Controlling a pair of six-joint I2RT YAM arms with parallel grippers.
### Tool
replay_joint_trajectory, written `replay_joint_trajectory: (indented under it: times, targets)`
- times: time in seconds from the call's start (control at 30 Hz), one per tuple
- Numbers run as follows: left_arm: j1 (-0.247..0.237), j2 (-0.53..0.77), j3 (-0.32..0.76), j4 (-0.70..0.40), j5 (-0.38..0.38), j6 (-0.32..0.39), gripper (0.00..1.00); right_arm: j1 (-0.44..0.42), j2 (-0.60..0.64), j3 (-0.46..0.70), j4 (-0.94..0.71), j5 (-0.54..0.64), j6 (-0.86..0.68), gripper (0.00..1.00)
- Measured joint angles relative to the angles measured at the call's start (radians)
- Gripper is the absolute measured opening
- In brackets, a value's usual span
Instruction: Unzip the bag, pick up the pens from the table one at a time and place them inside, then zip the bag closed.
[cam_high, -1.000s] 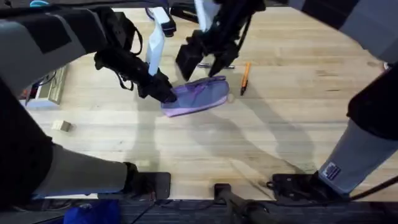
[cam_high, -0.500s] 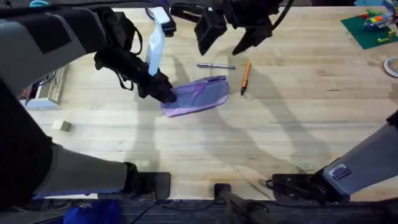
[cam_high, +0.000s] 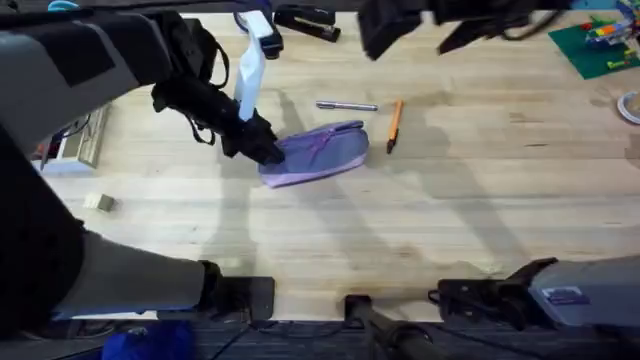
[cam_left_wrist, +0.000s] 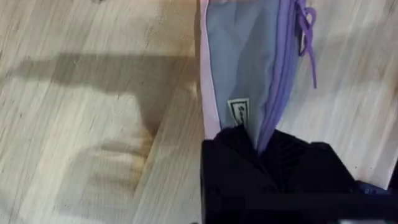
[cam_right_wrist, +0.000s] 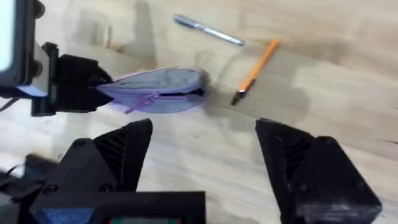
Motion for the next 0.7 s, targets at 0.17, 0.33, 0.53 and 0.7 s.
replay_joint_trajectory:
  times: [0.17,0.33,0.53,0.7]
  targets:
    - [0.000,0.000,0.000,0.000,0.002,0.000,0.042,0.051,-0.132,0.000,-0.018,0.165,0.050,0.997]
    - [0.000,0.000,0.000,0.000,0.003,0.000,0.042,0.065,-0.254,-0.072,-0.015,0.250,0.112,0.996]
    - [0.000,0.000,0.000,0.001,0.003,0.000,0.042,0.065,-0.397,-0.309,0.059,0.289,0.215,0.996]
    - [0.000,0.000,0.000,0.001,0.003,0.000,0.042,0.065,-0.566,-0.522,0.180,0.297,0.314,0.997]
